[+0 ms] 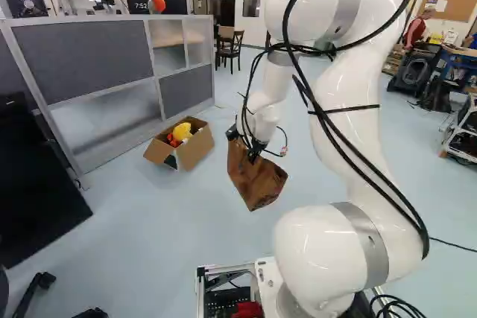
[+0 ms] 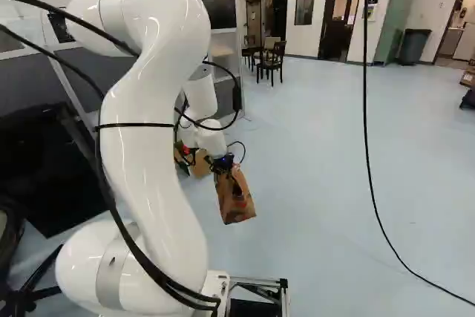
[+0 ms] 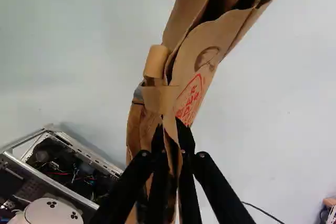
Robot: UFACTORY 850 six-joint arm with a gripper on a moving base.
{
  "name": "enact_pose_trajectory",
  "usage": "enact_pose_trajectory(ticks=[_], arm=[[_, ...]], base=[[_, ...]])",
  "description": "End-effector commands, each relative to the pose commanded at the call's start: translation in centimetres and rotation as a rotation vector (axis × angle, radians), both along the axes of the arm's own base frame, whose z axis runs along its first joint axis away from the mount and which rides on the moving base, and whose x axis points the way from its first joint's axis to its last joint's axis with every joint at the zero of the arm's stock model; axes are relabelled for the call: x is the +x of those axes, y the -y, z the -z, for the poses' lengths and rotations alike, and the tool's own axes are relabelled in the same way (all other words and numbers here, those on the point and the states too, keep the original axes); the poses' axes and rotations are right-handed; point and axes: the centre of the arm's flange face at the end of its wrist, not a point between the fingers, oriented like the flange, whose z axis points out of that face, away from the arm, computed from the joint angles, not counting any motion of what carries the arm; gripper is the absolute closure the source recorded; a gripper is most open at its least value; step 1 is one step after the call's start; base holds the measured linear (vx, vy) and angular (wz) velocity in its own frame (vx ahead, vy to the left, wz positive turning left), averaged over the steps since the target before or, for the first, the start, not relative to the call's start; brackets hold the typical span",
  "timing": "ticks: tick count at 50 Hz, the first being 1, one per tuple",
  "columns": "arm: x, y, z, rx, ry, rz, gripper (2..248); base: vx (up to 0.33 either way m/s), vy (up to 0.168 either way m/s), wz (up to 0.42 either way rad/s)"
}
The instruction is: Pick up the grocery bag from the ground
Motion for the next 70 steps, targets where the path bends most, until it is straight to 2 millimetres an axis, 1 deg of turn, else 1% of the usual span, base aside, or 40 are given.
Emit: enact_pose_trajectory(ticks=[48,56,70], arm=[[-7.2,0.0,-6.5,0.001,0.077,-0.001,229],[-7.9,0.0,-7.4,0.001,0.098,-0.002,229],[-8.0,0.0,-7.5,0.005,0.108,0.007,229]], base=[[0.000,0.000,0.000],[0.000,0.000,0.000],[0.000,0.000,0.000]])
